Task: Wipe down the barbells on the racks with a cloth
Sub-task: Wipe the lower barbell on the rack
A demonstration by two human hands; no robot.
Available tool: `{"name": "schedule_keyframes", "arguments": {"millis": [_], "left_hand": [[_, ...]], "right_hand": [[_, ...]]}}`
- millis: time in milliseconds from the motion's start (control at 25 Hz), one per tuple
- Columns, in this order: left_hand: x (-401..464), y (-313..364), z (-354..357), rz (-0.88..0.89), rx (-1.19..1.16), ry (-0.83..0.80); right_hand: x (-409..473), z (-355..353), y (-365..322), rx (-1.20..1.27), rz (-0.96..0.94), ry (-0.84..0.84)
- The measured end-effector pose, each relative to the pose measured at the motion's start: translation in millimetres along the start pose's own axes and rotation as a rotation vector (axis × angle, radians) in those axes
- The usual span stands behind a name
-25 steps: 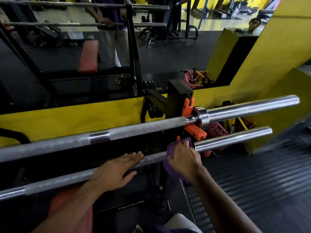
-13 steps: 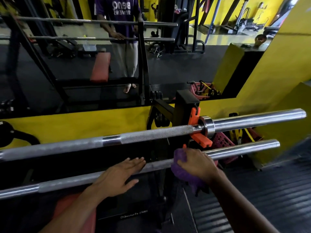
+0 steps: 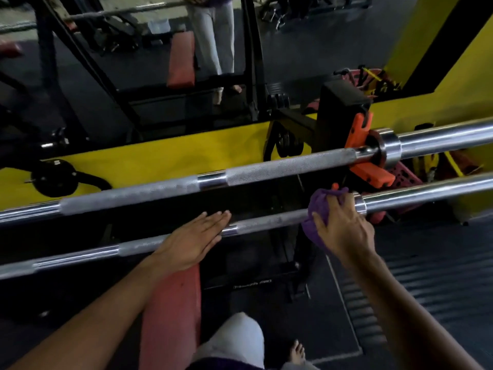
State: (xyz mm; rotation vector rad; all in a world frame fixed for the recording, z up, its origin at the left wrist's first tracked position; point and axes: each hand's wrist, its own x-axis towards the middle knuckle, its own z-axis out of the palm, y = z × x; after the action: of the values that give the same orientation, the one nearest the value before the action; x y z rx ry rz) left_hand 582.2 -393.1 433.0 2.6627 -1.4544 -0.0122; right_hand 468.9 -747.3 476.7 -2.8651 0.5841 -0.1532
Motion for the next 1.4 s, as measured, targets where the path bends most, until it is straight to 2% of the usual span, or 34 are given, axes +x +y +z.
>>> {"name": "schedule_keyframes", "arguments": {"millis": [200,320,360,440,600,720,840,1000,1080,1240,1320,1400], "left_hand": [[2,-32,-1,0.143,0.077,-0.018],[-12,-53,-1,0.284,0.039,-0.102],[-21,-57,-2,0.314,0.035,-0.108],[-30,-64,-10,0.35,0.028,-0.107],[-29,-63,-14,0.369,0.01,-0.129],[-29,-62,-13,0.362,-0.009,-0.151],[-31,-61,-15,0.345,0.003,-0.176],[-33,-57,-16,0.326,0.03,-0.162],[-32,-58,-16,0.327,0.038,-0.152],[-31,-56,-20,0.362,0.042,-0.148],[-32,-54,-22,0.386,0.039,-0.169],[-33,-54,-23,0.395,0.038,-0.18]], "right_hand": [[5,-2,-6,0.025,0.051,0.08],[-2,13,-30,0.181,0.236,0.066],[-10,19,-44,0.242,0.233,0.095],[-23,30,-82,0.302,0.171,0.125],[-46,53,-146,0.2,-0.014,0.057],[-53,54,-152,0.142,-0.137,0.021],[-50,46,-121,0.072,-0.252,-0.024],[-27,25,-36,0.157,-0.052,0.068],[-16,19,-19,0.157,0.073,0.086],[-13,22,-40,0.288,0.19,0.113],[-24,30,-67,0.317,0.164,0.105],[-39,46,-109,0.319,0.049,0.102]]}}
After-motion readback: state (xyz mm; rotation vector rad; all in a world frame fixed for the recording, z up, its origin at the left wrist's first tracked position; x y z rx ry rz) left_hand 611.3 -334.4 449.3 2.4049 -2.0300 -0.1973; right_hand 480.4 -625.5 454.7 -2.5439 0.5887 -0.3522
